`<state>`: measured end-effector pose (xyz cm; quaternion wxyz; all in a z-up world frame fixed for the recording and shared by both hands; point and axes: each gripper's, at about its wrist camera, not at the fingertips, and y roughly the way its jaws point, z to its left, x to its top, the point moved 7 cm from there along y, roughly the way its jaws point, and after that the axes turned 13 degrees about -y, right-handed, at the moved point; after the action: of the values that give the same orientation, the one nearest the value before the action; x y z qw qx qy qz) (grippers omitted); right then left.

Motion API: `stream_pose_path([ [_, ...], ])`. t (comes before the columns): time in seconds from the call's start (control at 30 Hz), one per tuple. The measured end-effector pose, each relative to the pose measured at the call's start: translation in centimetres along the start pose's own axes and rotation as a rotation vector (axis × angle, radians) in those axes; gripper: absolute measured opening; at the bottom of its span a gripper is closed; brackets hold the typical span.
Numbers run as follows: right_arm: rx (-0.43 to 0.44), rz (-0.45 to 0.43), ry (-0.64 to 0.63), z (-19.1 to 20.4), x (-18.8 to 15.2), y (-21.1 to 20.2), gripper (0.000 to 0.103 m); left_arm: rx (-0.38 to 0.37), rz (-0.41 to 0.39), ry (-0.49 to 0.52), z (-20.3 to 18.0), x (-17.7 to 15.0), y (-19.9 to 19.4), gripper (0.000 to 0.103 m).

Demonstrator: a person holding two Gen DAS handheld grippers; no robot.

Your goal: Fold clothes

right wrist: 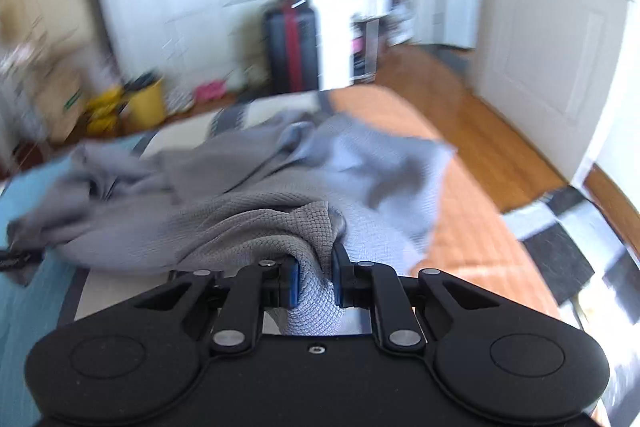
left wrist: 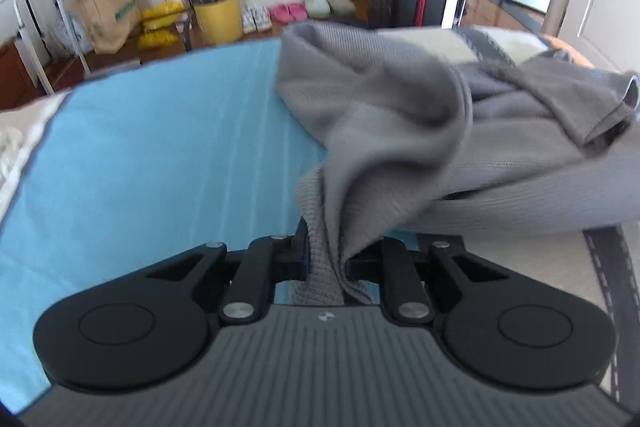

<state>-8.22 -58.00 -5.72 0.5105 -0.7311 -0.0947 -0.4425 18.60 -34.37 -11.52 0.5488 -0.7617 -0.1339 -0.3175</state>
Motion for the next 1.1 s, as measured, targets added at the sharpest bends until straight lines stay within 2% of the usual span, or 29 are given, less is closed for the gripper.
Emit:
stream_pose_path([
  [0.1,-0.002,0.011,0.081,-0.6,-2.2,-1.7,0.017,-0.065,0.017,-0.079,0.6,0.1,-2.3,0.016],
  [0.2,-0.008,0.005,0.108,-0.6,-3.4,-2.6,0.017,-0.079,0.005,-0.055,0.8,-0.6,-4.1,0.015],
  [0.3,0.008,-0.053,0.127,-0.7,-2.7,-4.2,0.017,-0.112,-0.046,-0.071,0.9,0.1,-5.9,0.014],
  [0.33,0.04,-0.053,0.143,-0.5,-2.6,-5.4,0.018,-0.127,-0.079,-0.09,1.1,0.5,-7.2,0.014],
  [0.43,0.264,-0.076,0.18,1.2,-2.6,-9.8,0.017,-0.159,-0.182,-0.142,2.0,1.6,-11.6,0.014],
  [0.5,0.302,-0.036,0.102,2.8,-3.4,-10.8,0.018,-0.153,-0.215,-0.162,3.1,1.4,-13.9,0.015],
  [0.57,0.277,0.077,0.036,3.8,-5.2,-9.5,0.018,-0.134,-0.183,-0.185,4.4,0.0,-14.2,0.015],
  [0.67,0.269,0.232,0.021,4.4,-8.2,-6.7,0.023,-0.125,-0.008,-0.264,6.0,-2.7,-10.9,0.016],
  [0.7,0.28,0.256,0.036,4.4,-8.6,-6.3,0.029,-0.121,0.047,-0.292,6.5,-3.3,-9.7,0.018],
  [0.73,0.293,0.267,0.057,4.4,-8.7,-6.1,0.032,-0.122,0.065,-0.326,7.0,-3.3,-9.1,0.021],
  [0.77,0.307,0.278,0.077,4.3,-8.8,-5.9,0.032,-0.126,0.067,-0.363,7.6,-3.2,-8.8,0.031],
  [0.8,0.327,0.273,0.079,4.4,-8.5,-6.1,0.04,-0.122,0.041,-0.395,8.1,-2.7,-9.0,0.045],
  [0.83,0.347,0.253,0.07,4.5,-7.9,-6.5,0.053,-0.114,0.001,-0.426,8.6,-2.2,-9.4,0.05],
  [0.9,0.355,0.189,0.052,4.2,-6.3,-7.5,0.063,-0.104,-0.072,-0.467,9.4,-1.1,-10.2,0.056],
  [0.97,0.349,0.143,0.036,3.4,-4.5,-7.9,0.063,-0.098,-0.098,-0.451,9.0,-0.6,-10.3,0.063],
  [1.1,0.321,0.135,0.082,-0.3,-0.2,-4.6,0.063,-0.092,-0.004,-0.4,8.1,-1.0,-8.5,0.065],
])
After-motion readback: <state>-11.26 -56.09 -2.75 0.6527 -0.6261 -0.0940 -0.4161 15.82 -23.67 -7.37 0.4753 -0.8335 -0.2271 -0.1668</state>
